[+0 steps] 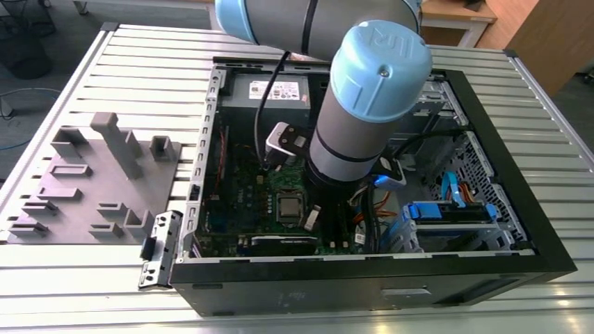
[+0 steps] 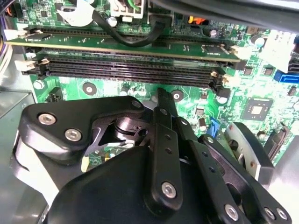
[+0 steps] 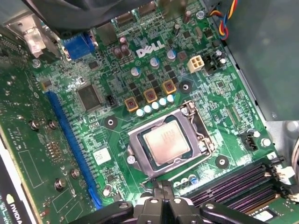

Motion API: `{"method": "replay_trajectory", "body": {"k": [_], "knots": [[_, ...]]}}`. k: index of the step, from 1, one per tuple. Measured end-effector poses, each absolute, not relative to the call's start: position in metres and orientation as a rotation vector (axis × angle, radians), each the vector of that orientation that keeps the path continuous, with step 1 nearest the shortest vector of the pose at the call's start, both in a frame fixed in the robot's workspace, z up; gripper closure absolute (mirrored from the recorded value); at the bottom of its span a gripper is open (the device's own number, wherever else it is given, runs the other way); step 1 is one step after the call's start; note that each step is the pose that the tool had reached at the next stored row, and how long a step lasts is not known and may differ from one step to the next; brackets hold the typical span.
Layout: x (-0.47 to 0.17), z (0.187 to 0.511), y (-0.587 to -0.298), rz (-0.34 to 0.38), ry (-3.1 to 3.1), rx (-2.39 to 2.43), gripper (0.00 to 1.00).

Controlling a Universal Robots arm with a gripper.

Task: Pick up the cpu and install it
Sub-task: 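Install the first cpu locking lever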

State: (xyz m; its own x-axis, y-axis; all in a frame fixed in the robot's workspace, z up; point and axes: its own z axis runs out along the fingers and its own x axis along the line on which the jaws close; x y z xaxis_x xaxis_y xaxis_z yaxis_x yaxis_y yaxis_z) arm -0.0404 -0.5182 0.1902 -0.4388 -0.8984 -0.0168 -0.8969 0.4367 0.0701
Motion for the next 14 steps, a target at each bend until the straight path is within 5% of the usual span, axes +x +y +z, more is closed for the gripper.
{"method": "replay_trajectory", "body": {"k": [14], "knots": [[-0.036,0.199,-0.518,-0.111,-2.645,1.654,0.89]]}}
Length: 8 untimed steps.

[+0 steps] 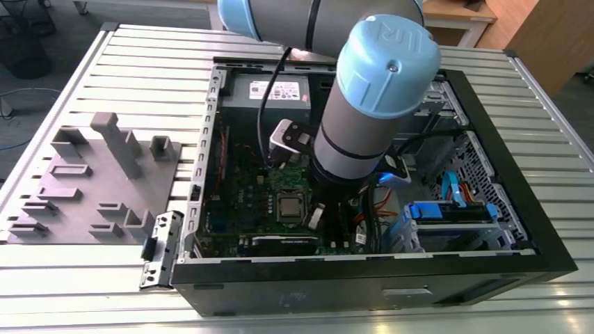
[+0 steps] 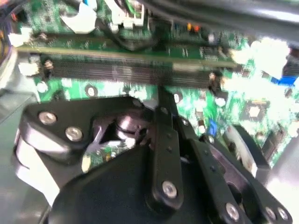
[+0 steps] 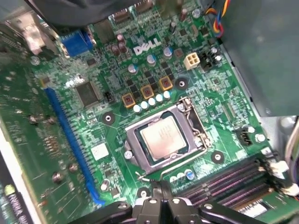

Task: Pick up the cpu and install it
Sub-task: 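Install the first cpu locking lever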

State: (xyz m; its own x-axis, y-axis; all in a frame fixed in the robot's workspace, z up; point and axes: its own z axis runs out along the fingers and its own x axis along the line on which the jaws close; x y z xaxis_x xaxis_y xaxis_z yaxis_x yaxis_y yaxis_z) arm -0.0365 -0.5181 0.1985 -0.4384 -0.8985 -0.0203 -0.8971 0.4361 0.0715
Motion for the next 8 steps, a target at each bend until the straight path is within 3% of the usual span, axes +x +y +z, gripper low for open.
{"method": "replay_trajectory", "body": {"k": [8], "knots": [[-0.037,0.214,-0.517,-0.112,-2.645,1.653,0.89]]}}
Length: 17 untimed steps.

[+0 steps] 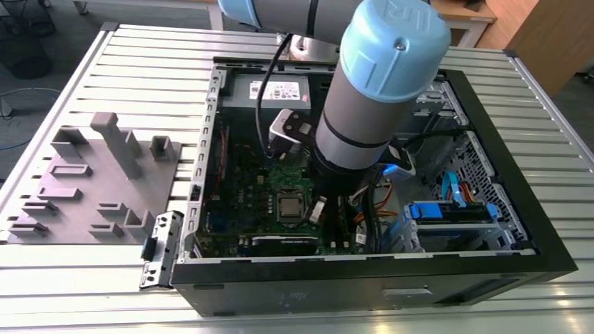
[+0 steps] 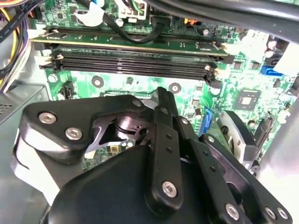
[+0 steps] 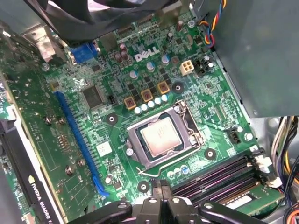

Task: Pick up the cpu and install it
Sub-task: 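Install the first cpu locking lever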

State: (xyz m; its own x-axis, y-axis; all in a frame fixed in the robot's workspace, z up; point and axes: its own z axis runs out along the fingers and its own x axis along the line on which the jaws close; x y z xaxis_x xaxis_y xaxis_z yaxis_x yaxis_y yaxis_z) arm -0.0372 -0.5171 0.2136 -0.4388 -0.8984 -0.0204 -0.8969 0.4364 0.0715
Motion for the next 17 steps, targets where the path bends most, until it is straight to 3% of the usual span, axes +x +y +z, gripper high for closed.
{"method": "replay_trajectory", "body": {"k": [17], "knots": [[-0.070,0.212,-0.502,-0.116,-2.654,1.658,0.89]]}}
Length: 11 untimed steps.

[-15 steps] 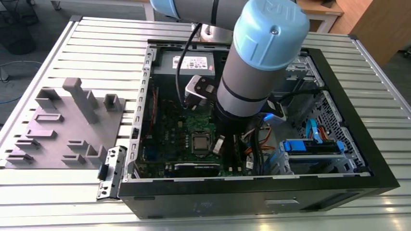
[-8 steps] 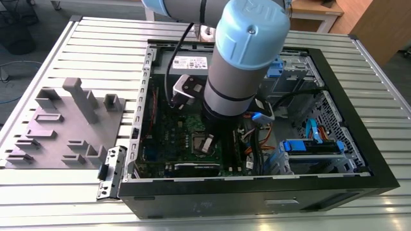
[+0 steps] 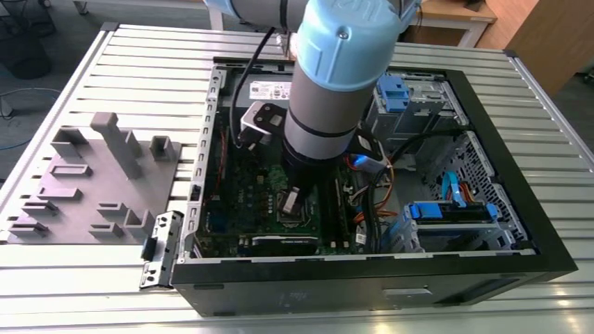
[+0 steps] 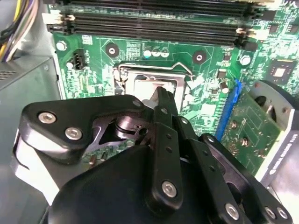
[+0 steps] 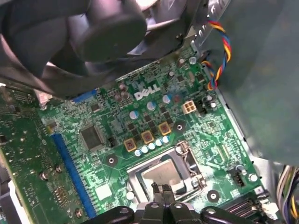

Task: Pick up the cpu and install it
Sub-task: 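Install the first cpu locking lever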

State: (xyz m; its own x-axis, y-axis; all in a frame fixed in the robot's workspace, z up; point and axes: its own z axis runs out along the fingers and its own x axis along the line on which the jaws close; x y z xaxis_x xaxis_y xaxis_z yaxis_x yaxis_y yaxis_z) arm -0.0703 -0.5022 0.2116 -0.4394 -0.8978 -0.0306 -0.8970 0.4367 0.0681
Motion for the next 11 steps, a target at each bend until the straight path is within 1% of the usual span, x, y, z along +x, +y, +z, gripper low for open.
{"method": "replay_trajectory", "body": {"k": [11], "knots": [[-0.070,0.239,-0.496,-0.105,-2.664,1.664,0.89]]}}
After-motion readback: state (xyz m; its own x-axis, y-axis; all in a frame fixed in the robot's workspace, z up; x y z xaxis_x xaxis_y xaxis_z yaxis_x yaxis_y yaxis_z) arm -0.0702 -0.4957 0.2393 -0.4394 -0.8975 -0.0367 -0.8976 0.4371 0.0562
